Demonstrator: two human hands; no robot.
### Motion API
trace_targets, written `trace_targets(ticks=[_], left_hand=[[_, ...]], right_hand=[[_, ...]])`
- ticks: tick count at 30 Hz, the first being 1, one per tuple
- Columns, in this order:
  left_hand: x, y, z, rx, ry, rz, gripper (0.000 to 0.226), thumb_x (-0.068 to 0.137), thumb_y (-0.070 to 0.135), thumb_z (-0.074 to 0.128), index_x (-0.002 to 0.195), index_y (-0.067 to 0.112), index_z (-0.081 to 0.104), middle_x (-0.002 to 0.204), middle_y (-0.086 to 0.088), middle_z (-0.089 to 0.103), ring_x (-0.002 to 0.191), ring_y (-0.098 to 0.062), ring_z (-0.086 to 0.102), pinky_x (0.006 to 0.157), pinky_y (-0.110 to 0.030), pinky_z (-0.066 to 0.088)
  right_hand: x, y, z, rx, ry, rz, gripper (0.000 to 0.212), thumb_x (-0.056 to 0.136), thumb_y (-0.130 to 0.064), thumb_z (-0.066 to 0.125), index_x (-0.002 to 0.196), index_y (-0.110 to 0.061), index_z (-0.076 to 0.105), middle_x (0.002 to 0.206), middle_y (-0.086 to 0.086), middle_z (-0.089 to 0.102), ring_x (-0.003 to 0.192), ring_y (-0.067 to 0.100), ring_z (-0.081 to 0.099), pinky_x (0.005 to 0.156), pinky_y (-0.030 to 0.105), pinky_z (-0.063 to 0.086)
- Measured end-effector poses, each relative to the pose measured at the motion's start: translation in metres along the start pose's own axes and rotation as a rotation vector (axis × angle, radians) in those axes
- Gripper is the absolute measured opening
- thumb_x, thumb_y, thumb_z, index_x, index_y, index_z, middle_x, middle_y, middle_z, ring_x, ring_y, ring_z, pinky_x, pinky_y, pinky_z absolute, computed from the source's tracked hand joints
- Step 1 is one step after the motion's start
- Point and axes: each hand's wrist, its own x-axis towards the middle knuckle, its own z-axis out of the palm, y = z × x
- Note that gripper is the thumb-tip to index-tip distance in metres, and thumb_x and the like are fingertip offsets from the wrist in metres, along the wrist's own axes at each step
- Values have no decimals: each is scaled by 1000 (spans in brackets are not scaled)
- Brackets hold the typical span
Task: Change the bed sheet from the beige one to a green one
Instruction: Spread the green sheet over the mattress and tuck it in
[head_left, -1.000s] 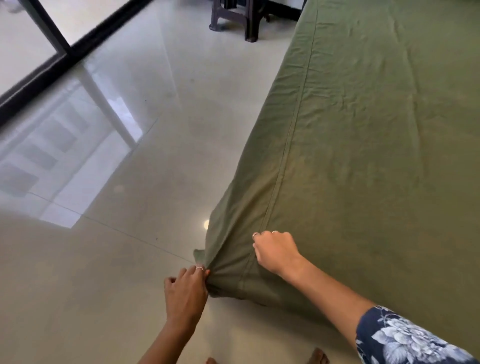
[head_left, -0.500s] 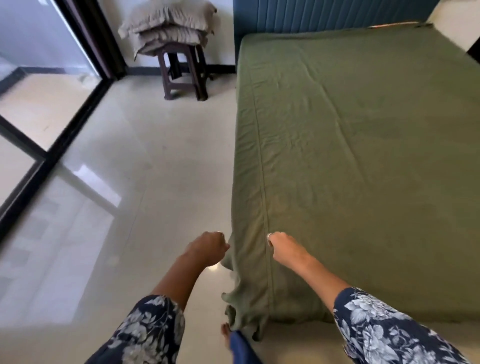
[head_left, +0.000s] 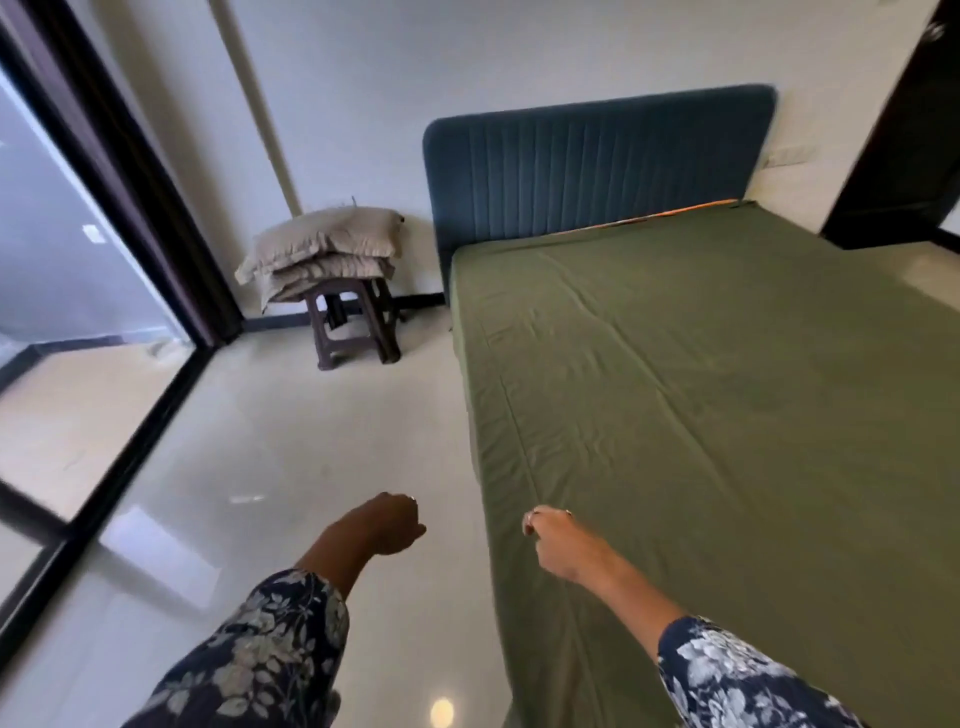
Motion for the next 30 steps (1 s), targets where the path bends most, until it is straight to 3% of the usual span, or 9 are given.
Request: trace_targets(ticks=[6,10,15,22,27,30], left_hand=[[116,-46,-79,10,99,136,26,99,38,42,109,19,58,125,-6,58,118,-22,50,95,-28,40],[189,-95,-133,-56,133,197,18,98,33,45,104,21,57,120,-2,61,115,-18,53,94,-27,43],[283,-152,-201,-79,181,182,33,98,36,45,126,17,50,129,-2,54,121,-19,48,100,-31,40],[425,-172,-281,-68,132,221,39,97,37,46,131,17,47,132,-4,54,124,-21,47,100,-30,39],[528,-170,-344,-55,113,230,40,96,38,47,131,17,49,131,-5,55,123,-22,48,102,-33,39],[581,-175,-384,-27,116,218,40,96,37,47,130,17,50,131,-5,54,123,-23,47,103,-35,38]], right_hand=[[132,-4,-70,-104,53,59,36,81,0,40,107,-10,63,117,10,59,108,32,57,92,35,46],[220,-8,-110,-49,69,169,32,81,-2,42,101,-11,66,114,11,63,105,32,60,88,34,48],[316,-15,-151,5,81,197,32,84,-6,37,96,-15,66,112,7,64,105,27,59,89,36,49],[441,12,-200,46,71,248,31,91,-8,36,101,-14,64,111,4,61,109,24,56,93,38,47],[536,64,-257,41,44,298,27,90,-7,36,87,-20,59,105,5,63,97,22,61,86,34,49],[597,88,-303,18,71,314,30,87,-6,35,89,-17,64,105,8,68,94,24,62,82,33,49]])
